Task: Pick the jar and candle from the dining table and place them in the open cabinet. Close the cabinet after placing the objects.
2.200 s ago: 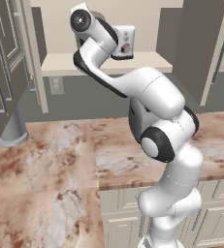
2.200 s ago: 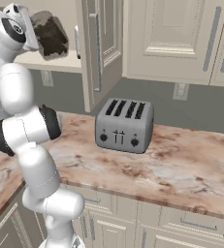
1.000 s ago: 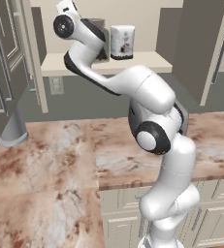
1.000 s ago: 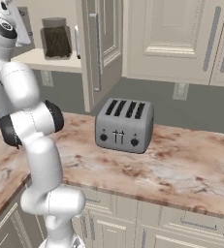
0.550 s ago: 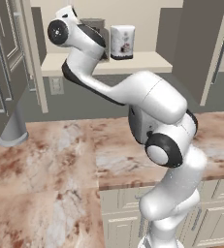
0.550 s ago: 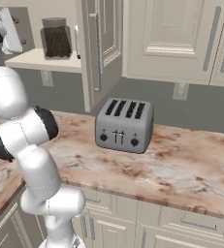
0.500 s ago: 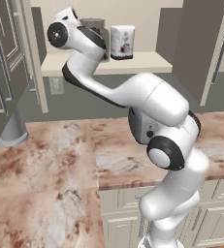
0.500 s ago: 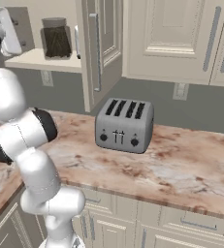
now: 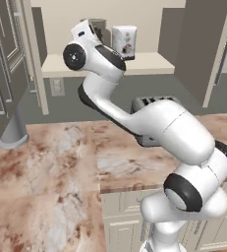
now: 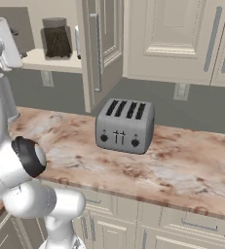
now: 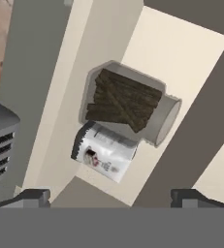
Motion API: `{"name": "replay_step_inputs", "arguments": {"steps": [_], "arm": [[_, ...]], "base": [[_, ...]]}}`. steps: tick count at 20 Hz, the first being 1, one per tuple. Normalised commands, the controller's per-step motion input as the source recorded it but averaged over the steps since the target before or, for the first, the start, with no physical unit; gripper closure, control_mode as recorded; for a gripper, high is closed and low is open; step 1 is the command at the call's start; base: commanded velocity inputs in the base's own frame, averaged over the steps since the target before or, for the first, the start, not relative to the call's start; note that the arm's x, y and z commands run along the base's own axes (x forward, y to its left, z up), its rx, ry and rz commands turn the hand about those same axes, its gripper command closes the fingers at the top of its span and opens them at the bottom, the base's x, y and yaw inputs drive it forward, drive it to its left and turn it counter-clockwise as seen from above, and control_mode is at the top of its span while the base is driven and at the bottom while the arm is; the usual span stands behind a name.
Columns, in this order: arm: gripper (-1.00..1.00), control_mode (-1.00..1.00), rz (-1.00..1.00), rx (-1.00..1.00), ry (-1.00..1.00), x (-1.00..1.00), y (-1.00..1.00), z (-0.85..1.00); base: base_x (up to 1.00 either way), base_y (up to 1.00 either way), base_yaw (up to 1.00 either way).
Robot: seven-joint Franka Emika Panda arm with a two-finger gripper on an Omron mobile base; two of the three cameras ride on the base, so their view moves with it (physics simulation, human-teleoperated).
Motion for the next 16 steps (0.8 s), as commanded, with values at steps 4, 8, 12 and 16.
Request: {"name": "replay_step_inputs", "arguments": {"steps": [4, 8, 12, 16], "arm": [[-1.00, -1.00, -0.10, 0.06, 0.00, -0.83, -0.12, 0.00], [-1.00, -1.00, -0.12, 0.05, 0.01, -0.89, -0.08, 0.00], [-1.00, -1.00, -0.11, 0.03, 0.01, -0.93, -0.15, -0.02], [-1.00, -1.00, -0.06, 0.00, 0.00, -0.88, -0.26, -0.22]], "base": [[0.00, 0.00, 0.00], [0.00, 0.00, 0.00], [0.00, 0.00, 0.00], [0.00, 0.00, 0.00]]}}
